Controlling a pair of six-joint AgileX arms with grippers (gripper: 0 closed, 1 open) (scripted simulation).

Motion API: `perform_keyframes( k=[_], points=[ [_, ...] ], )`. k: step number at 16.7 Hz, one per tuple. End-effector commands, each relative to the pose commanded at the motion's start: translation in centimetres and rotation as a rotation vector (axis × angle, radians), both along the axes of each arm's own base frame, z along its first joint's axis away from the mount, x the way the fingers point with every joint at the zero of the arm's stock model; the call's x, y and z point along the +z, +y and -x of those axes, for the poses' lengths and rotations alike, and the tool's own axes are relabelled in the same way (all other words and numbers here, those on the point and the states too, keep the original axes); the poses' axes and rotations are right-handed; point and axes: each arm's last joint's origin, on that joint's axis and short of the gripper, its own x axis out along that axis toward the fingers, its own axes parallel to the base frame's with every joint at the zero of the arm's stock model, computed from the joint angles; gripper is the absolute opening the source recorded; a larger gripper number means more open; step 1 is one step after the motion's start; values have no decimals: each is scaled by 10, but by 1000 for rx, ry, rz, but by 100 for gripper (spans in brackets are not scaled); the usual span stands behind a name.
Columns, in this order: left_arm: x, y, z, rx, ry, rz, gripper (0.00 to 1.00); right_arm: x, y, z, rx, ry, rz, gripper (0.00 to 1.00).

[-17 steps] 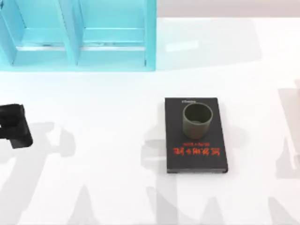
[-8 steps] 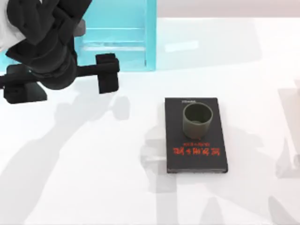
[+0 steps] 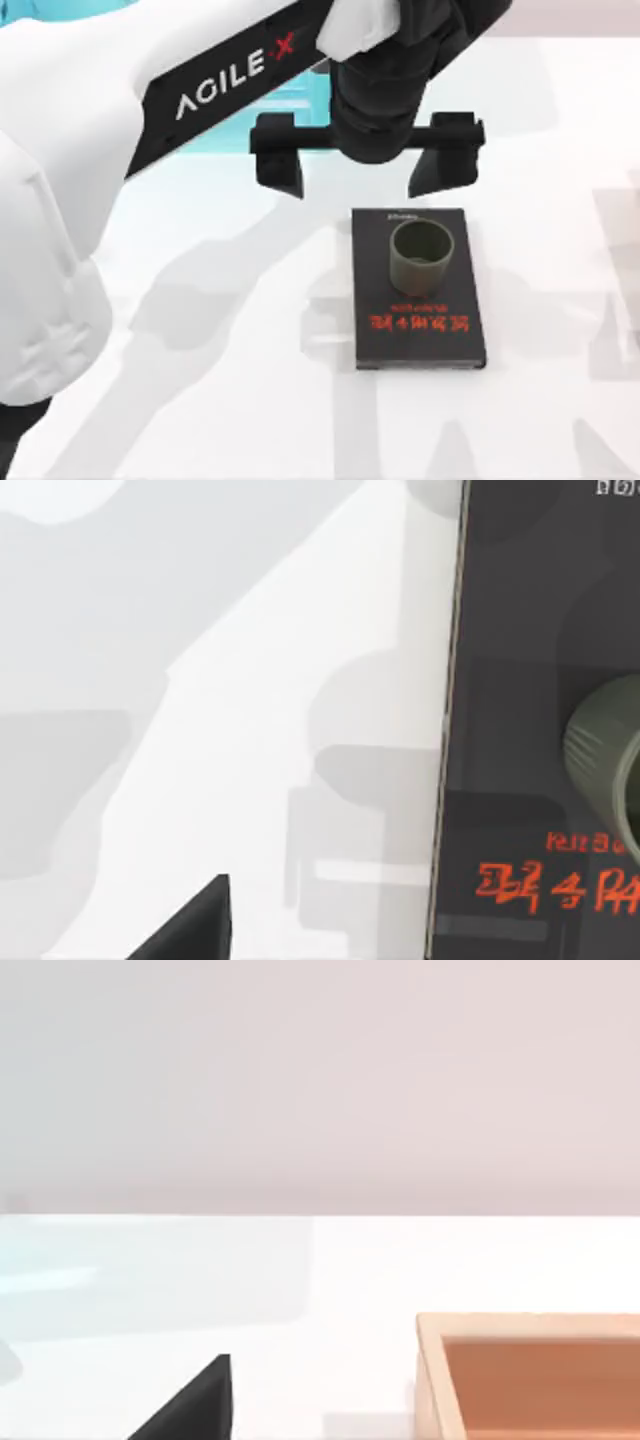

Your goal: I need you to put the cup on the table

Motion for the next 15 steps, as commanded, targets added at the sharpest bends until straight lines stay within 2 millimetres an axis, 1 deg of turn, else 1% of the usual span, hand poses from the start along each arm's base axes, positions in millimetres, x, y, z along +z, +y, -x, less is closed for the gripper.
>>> perform_keyframes(
  k=[3,4,6,8,13,15],
  points=[
    [-5,-46,11,-24,-32,19,100,0,0,0,0,0,0,100],
    [-7,-57,16,-32,-42,26,100,0,0,0,0,0,0,100],
    [-9,-73,24,-43,-58,40,100,0,0,0,0,0,0,100],
    [-9,-81,29,-48,-67,48,100,0,0,0,0,0,0,100],
    [-9,-79,28,-45,-67,50,100,0,0,0,0,0,0,100],
    [-13,-80,26,-47,-67,49,100,0,0,0,0,0,0,100]
  ],
)
